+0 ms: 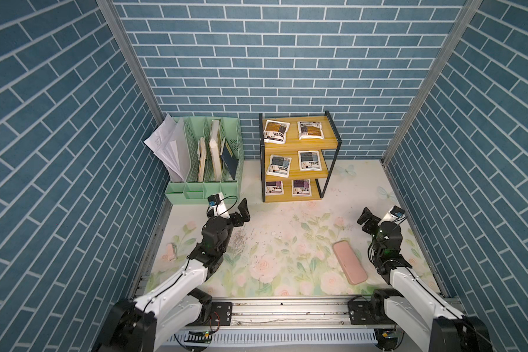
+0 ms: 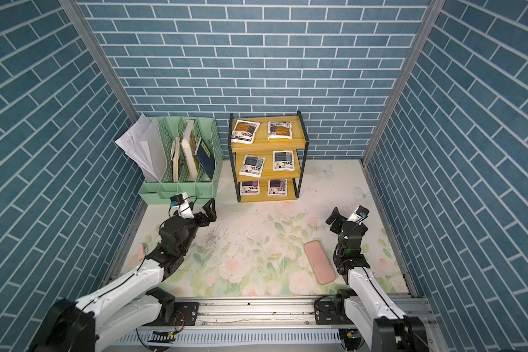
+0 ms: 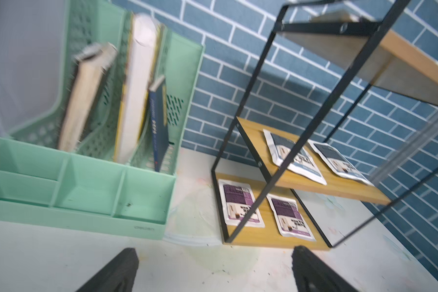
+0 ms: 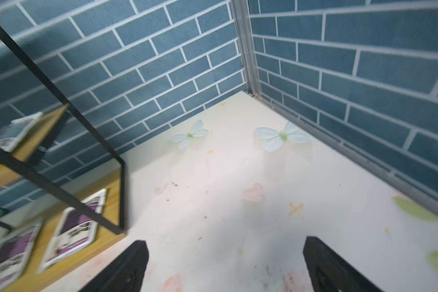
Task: Place the bagged coffee beans on the shelf by color
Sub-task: Reset both arms
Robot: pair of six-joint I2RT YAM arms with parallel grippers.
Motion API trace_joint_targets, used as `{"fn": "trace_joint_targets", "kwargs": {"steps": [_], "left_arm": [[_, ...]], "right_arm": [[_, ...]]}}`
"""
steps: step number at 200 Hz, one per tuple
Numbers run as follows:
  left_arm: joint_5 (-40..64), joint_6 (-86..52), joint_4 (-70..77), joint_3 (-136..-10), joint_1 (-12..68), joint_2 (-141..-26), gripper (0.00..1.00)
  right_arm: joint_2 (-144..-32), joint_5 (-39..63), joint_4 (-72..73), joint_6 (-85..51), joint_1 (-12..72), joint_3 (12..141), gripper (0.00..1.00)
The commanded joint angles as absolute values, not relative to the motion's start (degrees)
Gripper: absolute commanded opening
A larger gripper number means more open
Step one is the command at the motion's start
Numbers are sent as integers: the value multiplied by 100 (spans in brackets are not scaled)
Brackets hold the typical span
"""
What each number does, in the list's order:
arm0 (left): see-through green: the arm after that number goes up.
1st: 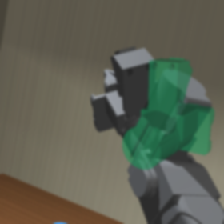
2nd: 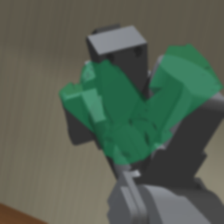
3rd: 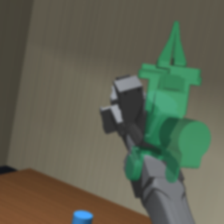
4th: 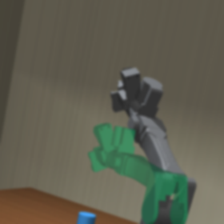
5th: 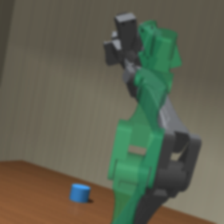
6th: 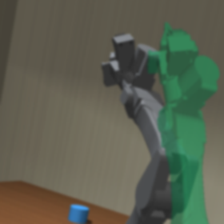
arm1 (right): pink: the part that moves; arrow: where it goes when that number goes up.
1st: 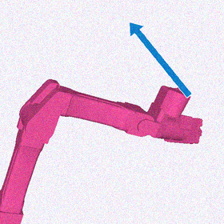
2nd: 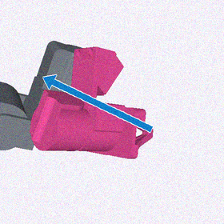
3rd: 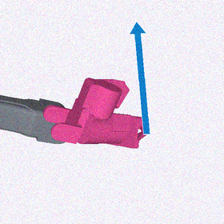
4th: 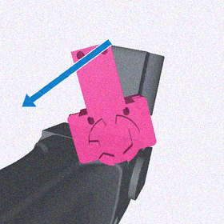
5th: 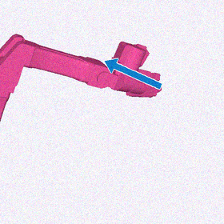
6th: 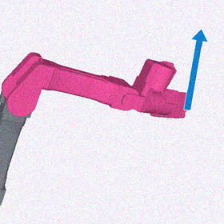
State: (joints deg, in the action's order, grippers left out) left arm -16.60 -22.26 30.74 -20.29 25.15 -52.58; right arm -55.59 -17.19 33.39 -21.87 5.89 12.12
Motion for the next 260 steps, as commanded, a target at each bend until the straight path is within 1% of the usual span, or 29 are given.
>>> {"fn": "trace_joint_targets", "kwargs": {"steps": [1,24,32,38,48,65,75,82,93,113,119,129,159,175,184,191,199,207,214,222,229,260], "left_arm": [[-3010,-1862,2148,-1915,2433,-4708,100],[-2803,-1032,2600,-1665,1876,-4526,100],[-2769,-1041,2756,-1567,1602,-4610,100],[-2653,-1121,2887,-1484,1301,-4694,100],[-2331,-1147,3391,-1261,897,-4848,100],[-2112,-1070,4651,-798,530,-5206,100],[-2101,-971,5368,-563,424,-5541,100],[-2041,-889,5826,-453,376,-5791,100],[-1997,-698,6571,-276,352,-6189,100],[-1973,-500,7466,-162,324,-6846,100],[-1888,-492,7734,-135,301,-7043,100],[-1733,-434,8068,-152,316,-7396,100],[-1777,-389,8405,-355,332,-8160,100],[-1797,-209,8262,-756,452,-8695,100],[-1761,-123,7239,-1199,535,-8600,100],[-1709,-207,7635,-1084,443,-8693,100],[-1901,-325,7323,-1158,440,-8612,100],[-1933,-293,7570,-1111,449,-8684,100],[-1912,-314,7347,-1155,440,-8617,100],[-1930,-299,7541,-1118,439,-8686,100],[-1916,-315,7366,-1148,439,-8630,100],[-1914,-307,7401,-1142,439,-8640,100]], "right_arm": [[-6331,-1934,5681,-690,589,953,100],[-7353,-1684,6846,-82,587,806,100],[-7601,-1627,7255,22,577,741,100],[-7764,-1349,7550,156,570,728,100],[-8057,-1094,7472,258,563,889,100],[-8830,-714,8402,475,590,802,100],[-8649,-681,7743,431,587,961,100],[-8787,-711,7956,439,580,972,100],[-8736,-859,7619,333,561,1096,100],[-8797,-944,7669,285,545,1119,100],[-8740,-932,7491,261,537,1154,100],[-8776,-939,7595,272,527,1130,100],[-8763,-795,7460,238,479,1193,100],[-8752,-794,7461,238,466,1178,100],[-8763,-793,7489,244,463,1186,100],[-8753,-791,7462,237,466,1186,100],[-8763,-777,7468,238,466,1195,100],[-8759,-765,7460,238,466,1196,100],[-8771,-771,7453,237,461,1195,100],[-8766,-765,7461,233,458,1195,100],[-8769,-765,7451,229,457,1200,100],[-8763,-753,7442,228,452,1204,100]]}}
